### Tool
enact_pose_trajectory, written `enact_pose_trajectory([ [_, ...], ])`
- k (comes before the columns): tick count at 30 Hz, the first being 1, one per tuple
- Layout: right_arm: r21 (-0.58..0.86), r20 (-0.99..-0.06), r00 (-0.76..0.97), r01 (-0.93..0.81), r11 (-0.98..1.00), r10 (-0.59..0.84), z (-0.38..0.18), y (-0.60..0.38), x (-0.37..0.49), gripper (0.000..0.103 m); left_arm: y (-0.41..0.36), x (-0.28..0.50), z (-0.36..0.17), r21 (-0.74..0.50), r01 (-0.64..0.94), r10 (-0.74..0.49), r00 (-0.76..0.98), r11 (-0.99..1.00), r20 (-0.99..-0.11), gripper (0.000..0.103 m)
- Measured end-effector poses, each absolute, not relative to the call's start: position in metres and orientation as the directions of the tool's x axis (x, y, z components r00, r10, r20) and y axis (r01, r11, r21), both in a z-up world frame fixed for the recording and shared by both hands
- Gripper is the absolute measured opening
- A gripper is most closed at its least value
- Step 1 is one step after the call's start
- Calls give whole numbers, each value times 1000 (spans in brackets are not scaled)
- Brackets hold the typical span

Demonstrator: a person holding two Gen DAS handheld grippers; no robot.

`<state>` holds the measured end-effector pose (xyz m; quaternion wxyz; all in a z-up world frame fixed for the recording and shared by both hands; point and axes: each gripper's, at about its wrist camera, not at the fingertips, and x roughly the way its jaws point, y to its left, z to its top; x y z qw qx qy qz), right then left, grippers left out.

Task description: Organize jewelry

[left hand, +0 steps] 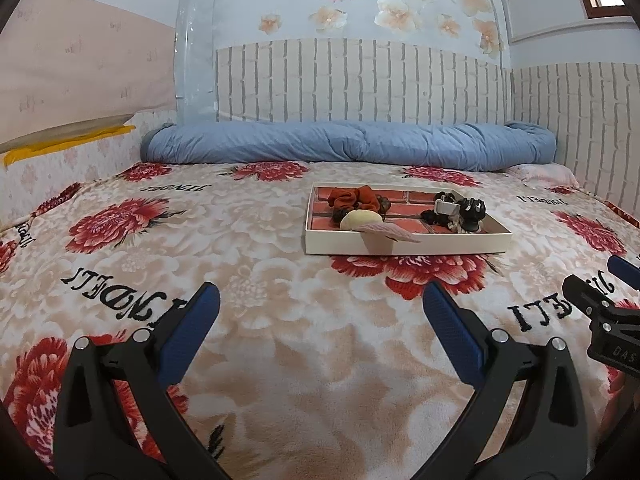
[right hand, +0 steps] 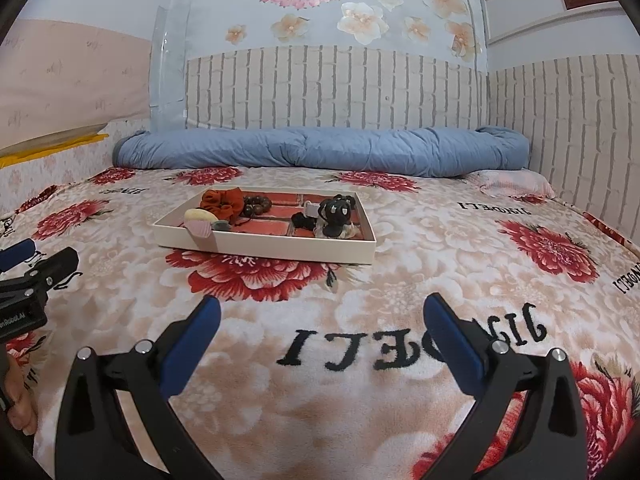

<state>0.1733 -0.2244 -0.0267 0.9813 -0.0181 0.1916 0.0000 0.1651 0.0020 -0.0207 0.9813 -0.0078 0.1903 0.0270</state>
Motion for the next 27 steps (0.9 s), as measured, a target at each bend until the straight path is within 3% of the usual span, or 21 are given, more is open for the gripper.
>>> enact_pose_trajectory([
  [27, -35, -376, 926, -7, 999, -6, -27, -226, 173, 99, 0, 166, -22, 2, -50, 47, 924, 999, -380, 98],
])
